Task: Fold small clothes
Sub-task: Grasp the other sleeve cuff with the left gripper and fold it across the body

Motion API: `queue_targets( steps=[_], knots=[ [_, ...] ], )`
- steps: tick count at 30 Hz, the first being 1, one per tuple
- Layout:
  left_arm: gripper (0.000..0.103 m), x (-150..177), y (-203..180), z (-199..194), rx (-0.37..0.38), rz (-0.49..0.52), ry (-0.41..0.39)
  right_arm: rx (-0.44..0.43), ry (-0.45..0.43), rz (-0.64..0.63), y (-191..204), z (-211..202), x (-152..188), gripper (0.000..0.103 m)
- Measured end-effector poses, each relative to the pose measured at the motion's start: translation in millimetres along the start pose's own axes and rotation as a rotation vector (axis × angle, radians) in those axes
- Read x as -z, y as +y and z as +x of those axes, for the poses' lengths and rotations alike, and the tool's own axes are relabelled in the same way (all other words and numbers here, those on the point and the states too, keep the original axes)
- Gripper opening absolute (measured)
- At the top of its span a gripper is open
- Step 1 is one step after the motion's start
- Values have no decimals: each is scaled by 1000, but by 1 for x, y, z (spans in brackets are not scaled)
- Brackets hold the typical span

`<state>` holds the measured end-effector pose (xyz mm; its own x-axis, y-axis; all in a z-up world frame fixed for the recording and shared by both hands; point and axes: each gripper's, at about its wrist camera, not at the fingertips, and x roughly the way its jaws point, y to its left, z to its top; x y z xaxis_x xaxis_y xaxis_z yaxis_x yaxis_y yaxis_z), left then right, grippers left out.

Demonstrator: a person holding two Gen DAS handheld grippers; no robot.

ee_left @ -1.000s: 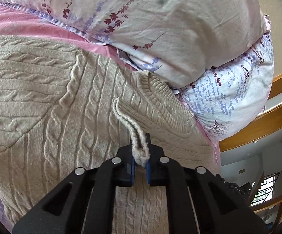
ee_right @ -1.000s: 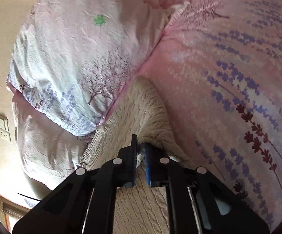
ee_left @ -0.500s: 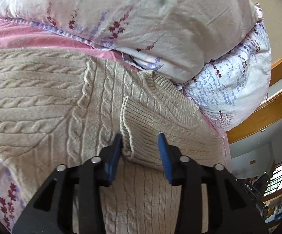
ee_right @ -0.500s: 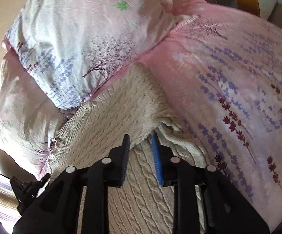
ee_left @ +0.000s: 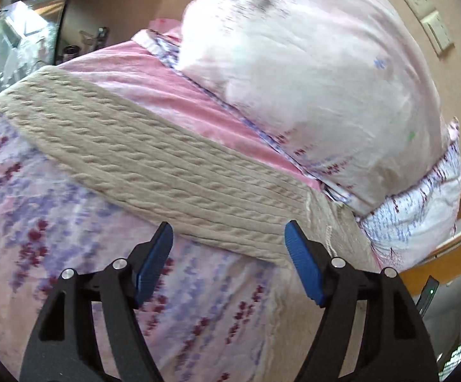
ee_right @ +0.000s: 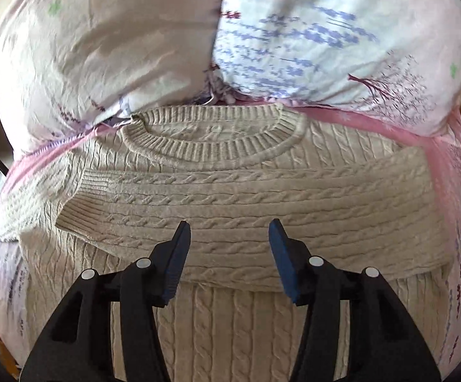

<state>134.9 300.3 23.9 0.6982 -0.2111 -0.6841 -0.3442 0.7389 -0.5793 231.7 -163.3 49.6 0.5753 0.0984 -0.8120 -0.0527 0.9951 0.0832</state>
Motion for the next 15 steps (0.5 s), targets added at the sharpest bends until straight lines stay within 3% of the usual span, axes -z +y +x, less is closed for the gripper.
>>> queue_targets(
  steps=[2, 5, 10, 15],
  knots=[
    [71, -7, 25, -8, -27, -73, -12, 45, 47, -43, 11, 13, 3, 58],
    [69, -14, 55, -14, -44, -179, -19, 73, 29, -67, 13, 13, 7, 62],
    [64, -23, 81, -12, -37, -291, -53, -23, 69, 31, -7, 4, 7, 65],
    [55, -36, 96, -11, -21, -400, -106, -29, 78, 49, -11, -2, 13, 65]
  ],
)
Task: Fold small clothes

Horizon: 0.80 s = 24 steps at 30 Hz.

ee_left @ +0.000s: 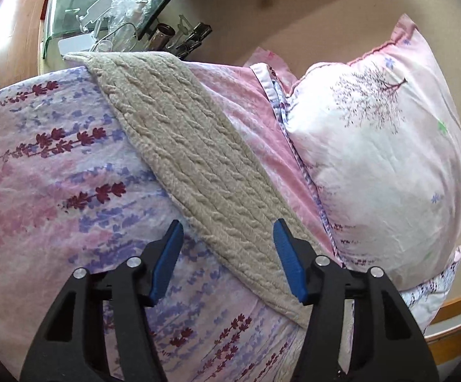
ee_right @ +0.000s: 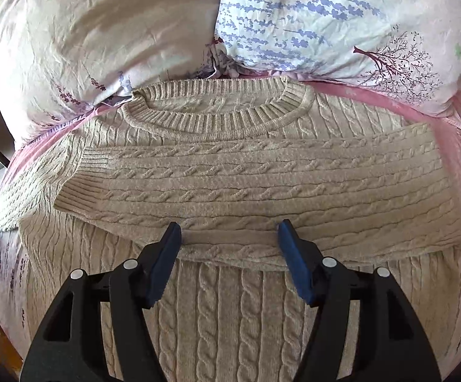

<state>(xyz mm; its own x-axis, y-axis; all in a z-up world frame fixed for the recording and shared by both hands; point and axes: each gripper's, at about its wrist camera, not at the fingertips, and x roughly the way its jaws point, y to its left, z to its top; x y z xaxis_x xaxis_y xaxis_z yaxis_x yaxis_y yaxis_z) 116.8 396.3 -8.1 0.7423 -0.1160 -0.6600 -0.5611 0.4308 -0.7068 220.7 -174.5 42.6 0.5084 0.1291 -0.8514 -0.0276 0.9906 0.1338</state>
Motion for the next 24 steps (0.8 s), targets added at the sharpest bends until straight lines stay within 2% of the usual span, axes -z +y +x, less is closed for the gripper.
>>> queue_targets(
  steps=[6, 8, 10, 14, 18, 22, 24],
  knots=[
    [44, -3, 1, 4, -7, -29, -32, -21, -4, 11, -1, -8, 3, 65],
    [23, 0, 2, 12, 12, -43, -1, -34, -4, 20, -3, -8, 3, 65],
    [13, 7, 4, 22, 43, -76, 22, -51, -3, 33, -7, -8, 5, 65],
    [7, 15, -6, 24, 74, -70, -12, -64, -7, 39, -13, -12, 9, 65],
    [7, 13, -36, 12, 162, -18, -66, -67, -19, 50, -24, -17, 10, 65],
    [6, 22, -83, 5, 290, 50, -49, -81, -27, 94, -42, -20, 10, 65],
    [6, 37, -114, 3, 383, 90, -16, -84, -25, 111, -50, -22, 10, 65]
  ],
)
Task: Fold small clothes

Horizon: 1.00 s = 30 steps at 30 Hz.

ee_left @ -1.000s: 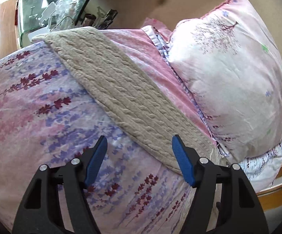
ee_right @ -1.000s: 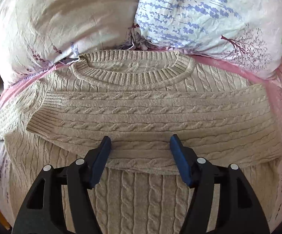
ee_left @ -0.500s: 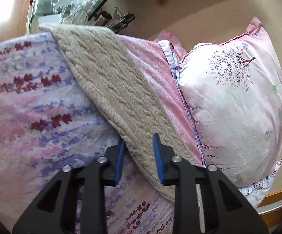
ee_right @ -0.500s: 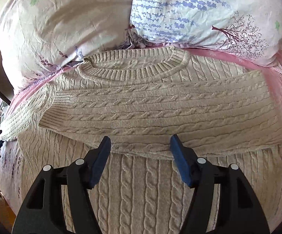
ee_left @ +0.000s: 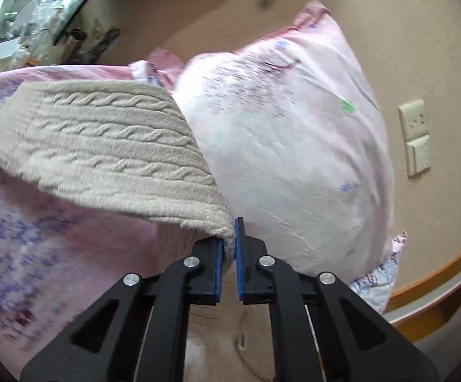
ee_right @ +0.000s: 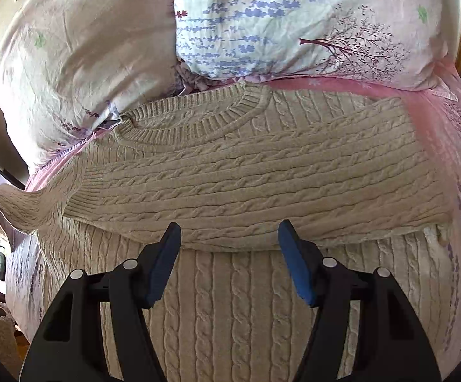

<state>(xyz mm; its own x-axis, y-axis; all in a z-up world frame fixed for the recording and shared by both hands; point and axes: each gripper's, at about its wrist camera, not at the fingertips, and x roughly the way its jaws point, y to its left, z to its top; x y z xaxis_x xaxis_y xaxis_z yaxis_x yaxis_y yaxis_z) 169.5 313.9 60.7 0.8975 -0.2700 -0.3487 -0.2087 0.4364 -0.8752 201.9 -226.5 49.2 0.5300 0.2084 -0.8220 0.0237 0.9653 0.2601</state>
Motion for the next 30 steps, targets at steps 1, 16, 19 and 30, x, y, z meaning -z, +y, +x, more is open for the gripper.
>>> queue_targets(
  steps=[1, 16, 19, 30],
  knots=[
    [6, 8, -14, 6, 41, 19, 19, -1, -3, 10, -5, -2, 0, 66],
    [11, 223, -67, 146, 121, 98, 487, 2, 11, 63, -36, -5, 8, 67],
    [21, 223, -55, 145, 92, 78, 494, 1, 14, 68, -40, -5, 7, 67],
    [38, 150, -22, 110, -3, -99, 280, -15, 8, 57, -34, -7, 11, 67]
  ],
)
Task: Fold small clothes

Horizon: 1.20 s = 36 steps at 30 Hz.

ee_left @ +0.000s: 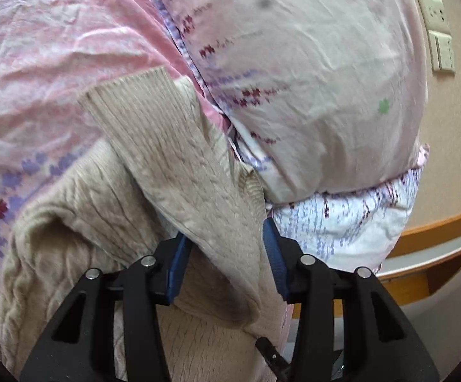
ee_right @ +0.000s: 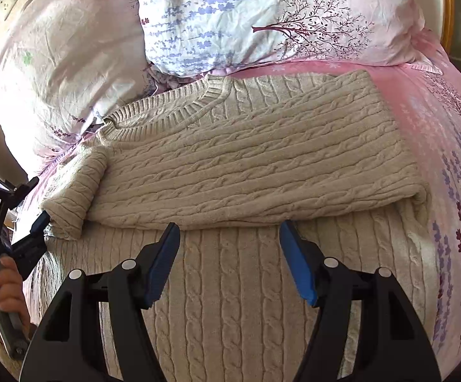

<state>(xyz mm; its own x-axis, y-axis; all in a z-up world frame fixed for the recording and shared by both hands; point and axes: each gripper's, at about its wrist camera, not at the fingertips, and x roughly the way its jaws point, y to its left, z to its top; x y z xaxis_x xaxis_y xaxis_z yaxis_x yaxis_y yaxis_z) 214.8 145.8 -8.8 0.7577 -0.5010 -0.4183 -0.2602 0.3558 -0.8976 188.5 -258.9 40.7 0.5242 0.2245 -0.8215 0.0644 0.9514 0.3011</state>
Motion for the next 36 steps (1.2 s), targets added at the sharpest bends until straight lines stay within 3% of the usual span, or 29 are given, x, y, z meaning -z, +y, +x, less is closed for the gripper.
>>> queue_targets(
  steps=[2, 3, 7, 11, 13, 15, 17, 18, 22, 25, 28, 33, 36],
  knots=[
    [15, -5, -3, 0, 17, -2, -26, 0, -7, 0, -2, -2, 0, 67],
    [11, -6, -9, 2, 29, 11, -35, -1, -11, 3, -4, -4, 0, 67],
    [9, 14, -53, 20, 103, 149, -22, 5, -38, 33, -19, -11, -1, 67],
    [9, 64, -102, 50, 153, 344, 80, 22, -61, 80, -42, -18, -2, 67],
    [9, 98, -125, 73, 143, 472, 171, 35, -75, 107, -56, -23, -2, 67],
    [16, 137, -141, 99, 93, 621, 282, 49, -88, 136, -70, -27, 1, 67],
    [32, 173, -146, 120, 8, 783, 385, 60, -105, 175, -84, -32, 3, 66],
    [34, 191, -147, 128, -15, 852, 429, 54, -111, 196, -91, -34, 4, 66],
    [56, 215, -139, 132, -16, 928, 559, 52, -145, 232, -103, -41, 2, 66],
    [59, 199, -134, 105, -9, 952, 503, -47, -140, 226, -101, -43, -1, 59],
    [59, 155, -124, 69, -36, 937, 381, -128, -118, 203, -94, -36, -6, 51],
    [59, 48, -82, 11, -287, 829, 102, -131, -50, 184, -85, -13, -14, 40],
    [57, -3, -55, -13, -397, 730, 17, -109, -33, 170, -81, -5, -14, 37]
  ],
)
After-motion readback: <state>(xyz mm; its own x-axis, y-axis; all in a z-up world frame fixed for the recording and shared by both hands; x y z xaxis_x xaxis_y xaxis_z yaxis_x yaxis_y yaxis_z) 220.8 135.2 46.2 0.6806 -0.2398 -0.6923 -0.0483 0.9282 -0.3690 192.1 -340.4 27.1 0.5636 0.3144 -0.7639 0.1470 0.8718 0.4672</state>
